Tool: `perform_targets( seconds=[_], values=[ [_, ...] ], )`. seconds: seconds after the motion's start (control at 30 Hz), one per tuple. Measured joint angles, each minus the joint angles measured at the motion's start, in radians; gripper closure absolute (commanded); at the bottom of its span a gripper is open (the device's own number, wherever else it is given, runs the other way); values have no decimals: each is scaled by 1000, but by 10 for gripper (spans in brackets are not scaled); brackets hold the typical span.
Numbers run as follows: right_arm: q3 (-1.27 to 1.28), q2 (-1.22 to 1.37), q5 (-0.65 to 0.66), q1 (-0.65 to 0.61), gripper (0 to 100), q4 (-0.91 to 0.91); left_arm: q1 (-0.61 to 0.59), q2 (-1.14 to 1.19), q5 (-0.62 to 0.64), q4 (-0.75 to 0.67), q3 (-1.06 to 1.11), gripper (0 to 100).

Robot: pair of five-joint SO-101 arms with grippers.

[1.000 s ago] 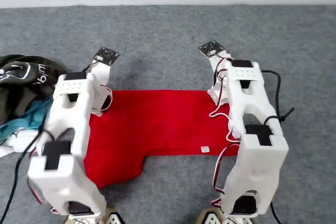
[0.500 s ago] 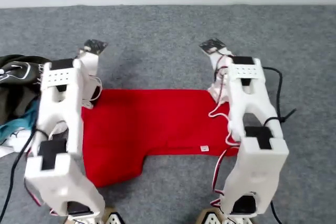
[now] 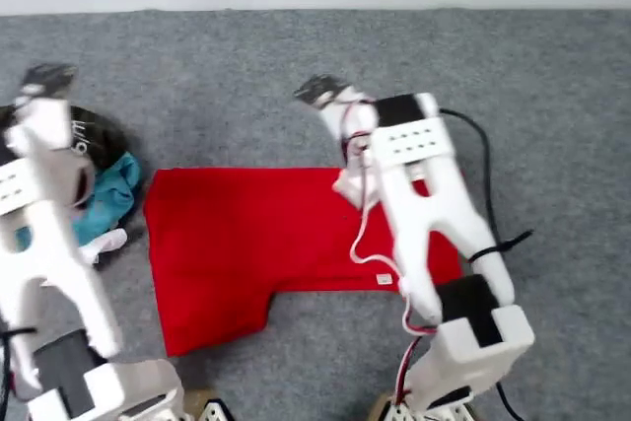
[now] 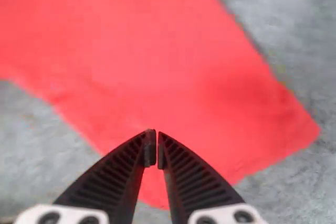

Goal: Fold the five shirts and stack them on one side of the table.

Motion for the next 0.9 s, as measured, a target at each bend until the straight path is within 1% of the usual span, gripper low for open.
perform_targets(
  seconds=[0.1, 0.17, 0.3, 0.33, 0.43, 0.53, 0.73, 0.9],
  values=[
    [0, 0, -6, -115, 982, 43, -133, 0, -78, 3, 0, 985],
    [2, 0, -34, -213, 955, 43, -213, 0, -126, 3, 0, 985],
    [55, 0, -112, -425, 790, 5, -338, 0, -195, 3, 0, 985],
    [77, 0, -133, -479, 761, -12, -365, 0, -207, 3, 0, 985],
    [133, 0, -193, -618, 749, -77, -430, 0, -239, 3, 0, 985],
    [170, 0, -203, -720, 749, -140, -465, 0, -262, 3, 0, 985],
    [187, 20, -193, -832, 749, -226, -499, 0, -275, 3, 0, 985],
    [187, 120, -193, -867, 749, -284, -499, 0, -275, 3, 0, 985]
  ],
)
